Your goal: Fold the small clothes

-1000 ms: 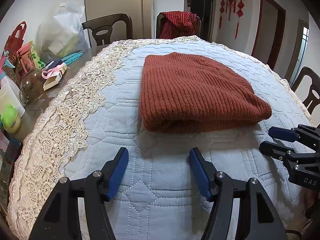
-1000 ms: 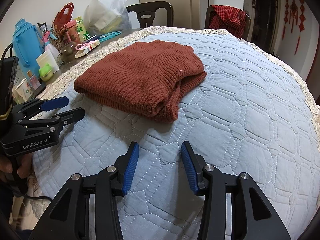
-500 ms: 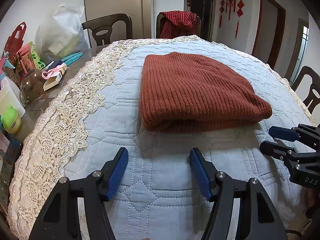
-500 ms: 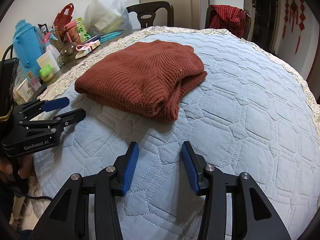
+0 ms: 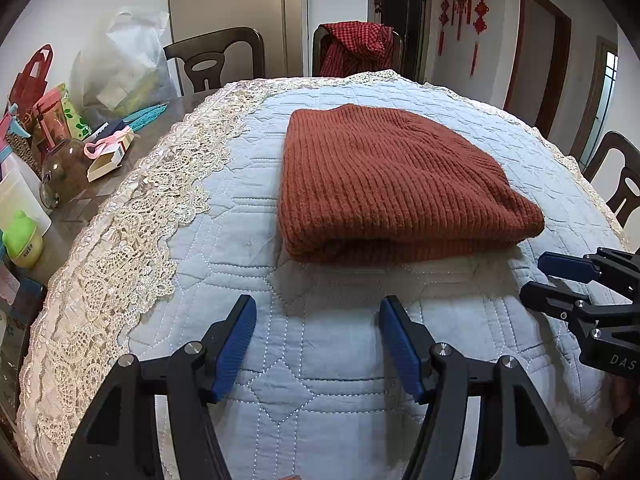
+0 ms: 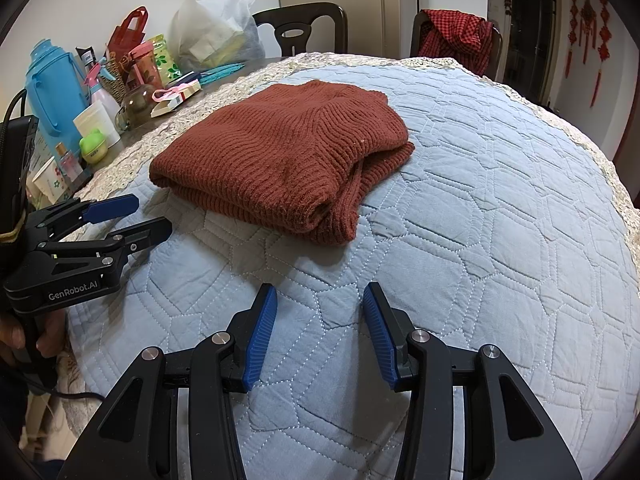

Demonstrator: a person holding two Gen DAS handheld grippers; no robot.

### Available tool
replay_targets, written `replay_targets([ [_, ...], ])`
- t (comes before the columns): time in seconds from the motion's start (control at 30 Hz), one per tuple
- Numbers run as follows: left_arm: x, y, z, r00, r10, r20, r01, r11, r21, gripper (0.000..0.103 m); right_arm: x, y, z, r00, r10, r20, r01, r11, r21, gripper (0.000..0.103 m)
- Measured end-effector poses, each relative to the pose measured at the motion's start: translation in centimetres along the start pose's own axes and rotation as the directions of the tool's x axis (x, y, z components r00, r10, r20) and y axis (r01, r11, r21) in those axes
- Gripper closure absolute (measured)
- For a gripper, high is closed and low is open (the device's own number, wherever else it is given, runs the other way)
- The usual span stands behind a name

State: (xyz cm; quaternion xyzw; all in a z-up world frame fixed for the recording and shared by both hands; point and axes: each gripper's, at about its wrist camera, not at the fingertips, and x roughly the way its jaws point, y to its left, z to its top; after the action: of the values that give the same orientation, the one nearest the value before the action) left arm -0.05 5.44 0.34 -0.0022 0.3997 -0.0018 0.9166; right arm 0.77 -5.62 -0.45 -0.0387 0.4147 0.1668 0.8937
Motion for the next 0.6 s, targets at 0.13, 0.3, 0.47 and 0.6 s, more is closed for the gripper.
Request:
replay_targets([
  [0.13,0.01,0.02,-0.01,1.0,0.0,0.0,0.0,1.0,0.0,0.036,-0.01,0.04,-0.02,1.0,0.001,0.0,-0.001,1.0,0.001,0.057],
  [0.3,0.01,0.12,0.01,1.0,0.003,-0.001,-0.003,1.0,0.002,0.036,-0.02,0.06,0.01,1.0,0.003,0.0,-0.003,1.0,0.001,0.057],
  [0.47,0.01,0.21,0.04,1.0,0.004,-0.002,-0.004,1.0,0.003,0.036,-0.02,0.05,0.01,1.0,0.003,0.0,-0.003,1.0,0.001,0.057],
  [0.6,0.03,0.32,0.06,1.0,0.006,-0.002,-0.006,1.0,0.005,0.036,-0.01,-0.04,0.02,1.0,0.004,0.0,-0.004,1.0,0.002,0.057],
])
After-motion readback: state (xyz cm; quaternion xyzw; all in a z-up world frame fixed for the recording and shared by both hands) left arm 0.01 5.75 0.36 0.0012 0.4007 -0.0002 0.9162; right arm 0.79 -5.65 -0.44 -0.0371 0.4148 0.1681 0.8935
